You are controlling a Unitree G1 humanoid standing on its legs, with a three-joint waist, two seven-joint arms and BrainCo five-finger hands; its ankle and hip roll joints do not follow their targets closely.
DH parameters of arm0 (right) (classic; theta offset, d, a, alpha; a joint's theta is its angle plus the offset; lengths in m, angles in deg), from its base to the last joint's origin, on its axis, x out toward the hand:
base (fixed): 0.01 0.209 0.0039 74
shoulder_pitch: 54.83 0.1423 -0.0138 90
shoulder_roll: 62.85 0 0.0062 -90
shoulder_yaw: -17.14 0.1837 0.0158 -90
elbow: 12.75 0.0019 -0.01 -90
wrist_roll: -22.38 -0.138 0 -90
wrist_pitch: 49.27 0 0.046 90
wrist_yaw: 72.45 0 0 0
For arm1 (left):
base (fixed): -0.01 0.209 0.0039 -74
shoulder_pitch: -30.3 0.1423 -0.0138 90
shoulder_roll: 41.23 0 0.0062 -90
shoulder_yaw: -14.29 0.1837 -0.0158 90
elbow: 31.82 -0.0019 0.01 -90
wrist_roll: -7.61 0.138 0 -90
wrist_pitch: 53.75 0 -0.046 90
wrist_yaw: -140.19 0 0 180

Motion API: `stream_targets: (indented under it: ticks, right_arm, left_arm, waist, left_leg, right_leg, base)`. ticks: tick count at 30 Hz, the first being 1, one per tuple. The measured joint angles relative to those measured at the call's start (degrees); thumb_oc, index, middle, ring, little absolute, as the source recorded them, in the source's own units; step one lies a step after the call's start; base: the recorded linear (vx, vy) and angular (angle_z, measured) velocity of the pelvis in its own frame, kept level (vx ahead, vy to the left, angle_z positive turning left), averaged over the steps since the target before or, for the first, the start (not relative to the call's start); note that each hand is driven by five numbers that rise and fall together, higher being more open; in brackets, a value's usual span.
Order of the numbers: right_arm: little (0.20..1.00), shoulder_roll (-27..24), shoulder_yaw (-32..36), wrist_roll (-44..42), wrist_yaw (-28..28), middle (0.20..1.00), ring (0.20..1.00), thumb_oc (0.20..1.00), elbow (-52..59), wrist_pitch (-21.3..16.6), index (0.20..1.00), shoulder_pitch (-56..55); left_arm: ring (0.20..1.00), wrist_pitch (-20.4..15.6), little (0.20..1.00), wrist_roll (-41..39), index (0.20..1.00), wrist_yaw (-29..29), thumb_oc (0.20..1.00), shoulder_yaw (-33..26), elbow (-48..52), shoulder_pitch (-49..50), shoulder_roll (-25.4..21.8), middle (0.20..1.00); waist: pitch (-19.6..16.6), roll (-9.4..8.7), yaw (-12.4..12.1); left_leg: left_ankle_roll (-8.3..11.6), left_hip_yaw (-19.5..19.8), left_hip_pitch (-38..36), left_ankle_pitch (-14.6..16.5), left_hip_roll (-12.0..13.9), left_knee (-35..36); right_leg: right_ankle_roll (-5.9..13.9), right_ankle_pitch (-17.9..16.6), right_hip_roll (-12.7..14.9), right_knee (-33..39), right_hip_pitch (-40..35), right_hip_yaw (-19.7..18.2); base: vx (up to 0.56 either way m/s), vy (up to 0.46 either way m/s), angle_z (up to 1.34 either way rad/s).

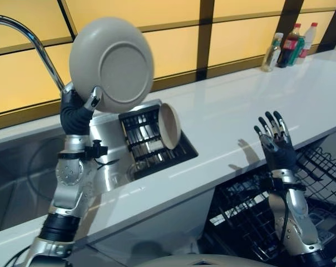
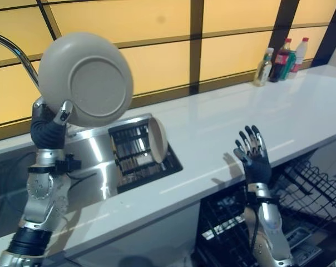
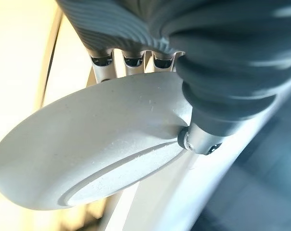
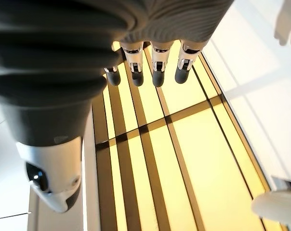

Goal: Pick up plates and place into dishwasher.

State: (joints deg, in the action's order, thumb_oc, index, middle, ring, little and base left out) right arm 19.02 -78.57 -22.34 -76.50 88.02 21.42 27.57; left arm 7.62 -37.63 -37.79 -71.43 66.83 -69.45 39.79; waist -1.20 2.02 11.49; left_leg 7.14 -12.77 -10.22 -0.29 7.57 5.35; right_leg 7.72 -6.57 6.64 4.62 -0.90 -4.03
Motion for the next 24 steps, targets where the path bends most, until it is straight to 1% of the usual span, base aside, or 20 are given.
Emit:
stream_targets:
  ticks: [2,4,7,9,12,15,18,19,22,24]
  right_arm:
    - [1.0,0.4,-1.2,-1.6,1.3,1.0,1.0,1.0,0.0,1.2,1.0,0.5]
    - [1.0,1.7,-2.5,-4.6,3.1,1.0,1.0,1.0,0.0,2.8,1.0,1.3]
    - [1.0,3.4,-4.3,-9.9,5.1,1.0,1.0,1.0,0.0,4.9,1.0,2.1]
    - [1.0,4.6,-4.5,-13.1,6.4,1.0,1.0,1.0,0.0,5.7,1.0,2.1]
    - [1.0,5.0,-5.5,-16.3,7.8,1.0,1.0,1.0,0.1,6.4,1.0,3.7]
    - [1.0,4.9,-6.0,-19.2,9.7,1.0,1.0,1.0,0.5,8.2,1.0,4.4]
    - [1.0,4.8,-6.5,-22.6,11.6,1.0,1.0,1.0,0.6,11.3,1.0,5.6]
    - [1.0,4.3,-6.8,-23.0,12.1,1.0,1.0,1.0,0.8,12.1,1.0,6.0]
    - [1.0,2.4,-9.2,-23.0,13.0,1.0,1.0,1.0,2.7,14.6,1.0,8.6]
    - [1.0,2.3,-10.1,-23.0,13.4,1.0,1.0,1.0,3.9,16.3,1.0,11.1]
  left_arm:
    - [0.2,0.9,0.2,-8.8,0.2,4.6,0.2,1.8,0.9,0.0,1.2,0.2]
    - [0.2,2.1,0.2,-16.0,0.2,8.7,0.2,4.0,1.4,0.1,3.8,0.2]
    - [0.2,4.0,0.2,-21.4,0.2,12.2,0.2,6.8,1.5,0.2,6.4,0.2]
    - [0.2,5.0,0.2,-23.6,0.2,13.5,0.2,8.0,1.5,0.6,8.4,0.2]
    - [0.2,6.0,0.2,-24.3,0.2,13.9,0.2,8.1,1.5,2.6,9.8,0.2]
    - [0.2,7.2,0.2,-24.3,0.2,14.0,0.2,8.2,1.5,5.2,10.3,0.2]
    - [0.2,8.0,0.2,-24.1,0.2,14.3,0.2,8.5,1.5,7.2,10.3,0.2]
    - [0.2,8.2,0.2,-24.1,0.2,14.3,0.2,9.4,1.4,7.3,10.3,0.2]
    - [0.2,9.0,0.2,-23.0,0.2,14.3,0.2,10.9,1.4,7.4,10.3,0.2]
    - [0.2,9.2,0.2,-22.9,0.2,14.2,0.2,11.7,1.3,7.3,10.2,0.2]
  waist:
    - [0.0,0.12,0.0]
    - [0.0,0.18,-0.1]
    - [0.0,0.26,-0.5]
    - [0.0,0.3,-1.3]
    - [0.0,0.33,-1.8]
    - [0.0,0.25,-3.0]
    - [0.0,0.22,-3.9]
    - [0.0,0.15,-4.5]
    - [0.1,0.03,-5.4]
    - [0.1,-0.01,-5.6]
  left_leg:
    - [0.0,0.0,0.0,0.0,0.0,0.0]
    - [-0.01,-0.1,0.0,0.0,0.0,0.0]
    - [-0.01,-0.1,0.2,0.0,0.0,0.0]
    - [-0.01,-0.1,0.3,0.0,0.0,0.0]
    - [-0.03,0.2,0.6,0.0,0.0,0.0]
    - [-0.03,0.4,0.8,0.0,0.0,0.0]
    - [-0.03,0.6,0.9,0.0,0.0,0.0]
    - [-0.03,0.6,0.9,0.0,0.0,0.0]
    - [-0.13,1.3,1.2,-0.1,-0.1,0.0]
    - [-0.14,1.4,1.2,-0.1,-0.2,0.0]
  right_leg:
    - [0.01,-0.1,0.0,0.2,0.0,0.0]
    - [0.03,-0.3,0.1,0.5,0.0,0.0]
    - [0.0,-0.3,0.1,0.5,0.0,0.0]
    - [0.0,-0.3,0.1,0.5,0.1,0.0]
    - [-0.01,-0.3,0.1,0.5,0.2,0.3]
    - [-0.03,-0.3,0.1,0.5,0.2,0.5]
    - [-0.03,-0.3,0.2,0.6,0.2,0.8]
    - [-0.03,-0.3,0.2,0.6,0.2,0.8]
    - [0.02,-0.2,0.4,0.6,0.1,1.4]
    - [0.01,-0.2,0.5,0.6,0.1,1.5]
  base:
    - [-0.04,0.021,-0.01]
    - [-0.04,0.013,-0.01]
    - [0.0,0.0,0.0]
    - [0.0,0.0,0.0]
    - [-0.02,0.003,0.05]
    - [0.0,-0.001,0.01]
    - [-0.01,-0.012,0.02]
    - [0.0,0.0,0.0]
    - [0.0,-0.023,0.08]
    - [0.0,-0.012,0.05]
